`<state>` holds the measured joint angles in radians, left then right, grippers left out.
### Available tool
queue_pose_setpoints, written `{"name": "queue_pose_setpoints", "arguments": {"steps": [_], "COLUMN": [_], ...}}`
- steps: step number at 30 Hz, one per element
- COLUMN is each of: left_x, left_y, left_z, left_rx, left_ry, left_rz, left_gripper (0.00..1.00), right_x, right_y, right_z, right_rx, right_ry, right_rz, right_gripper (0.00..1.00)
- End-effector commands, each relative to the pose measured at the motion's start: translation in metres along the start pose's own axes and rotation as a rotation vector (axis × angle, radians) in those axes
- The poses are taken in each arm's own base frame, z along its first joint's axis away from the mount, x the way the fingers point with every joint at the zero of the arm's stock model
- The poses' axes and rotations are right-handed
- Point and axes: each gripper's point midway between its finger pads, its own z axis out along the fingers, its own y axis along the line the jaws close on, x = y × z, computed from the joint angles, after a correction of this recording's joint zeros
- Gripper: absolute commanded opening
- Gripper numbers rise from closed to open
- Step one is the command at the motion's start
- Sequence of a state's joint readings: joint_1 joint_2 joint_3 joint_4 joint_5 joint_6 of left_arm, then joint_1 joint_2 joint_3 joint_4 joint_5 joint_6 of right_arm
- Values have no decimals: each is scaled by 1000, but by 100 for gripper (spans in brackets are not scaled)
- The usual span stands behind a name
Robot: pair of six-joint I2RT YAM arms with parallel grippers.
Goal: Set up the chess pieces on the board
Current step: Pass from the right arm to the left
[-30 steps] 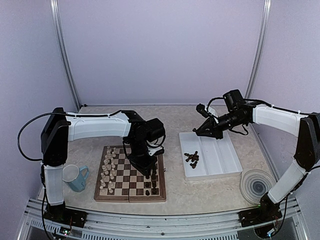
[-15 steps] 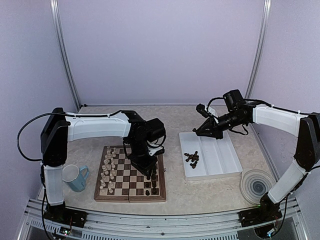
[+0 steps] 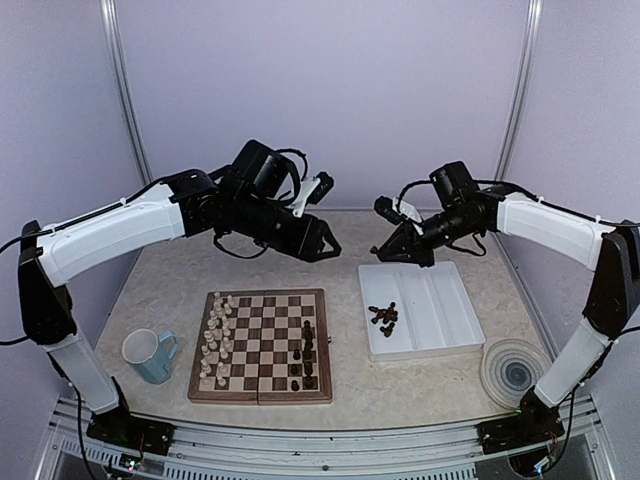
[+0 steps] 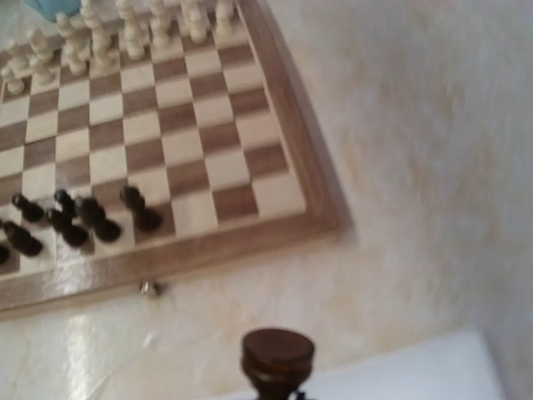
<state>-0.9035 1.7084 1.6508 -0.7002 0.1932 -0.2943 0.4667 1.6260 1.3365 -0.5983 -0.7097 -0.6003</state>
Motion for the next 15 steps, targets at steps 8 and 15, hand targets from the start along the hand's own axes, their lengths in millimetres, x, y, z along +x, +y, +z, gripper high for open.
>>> {"name": "queue_pose_setpoints", "arguments": {"steps": [8, 15], "left_x": [-86, -64], "left_y": [-19, -26], "left_z": [-19, 8], "left_rx": [337, 358], "left_ry": [-376, -274], "left_rz": [-228, -229], "left_gripper": [48, 47], "right_x": [-39, -51], "right_y": [29, 37], "right_z": [4, 8], "right_rx": [18, 27], "right_ry": [73, 87], "right_rz": [-147, -180], "right_gripper": [9, 8]}}
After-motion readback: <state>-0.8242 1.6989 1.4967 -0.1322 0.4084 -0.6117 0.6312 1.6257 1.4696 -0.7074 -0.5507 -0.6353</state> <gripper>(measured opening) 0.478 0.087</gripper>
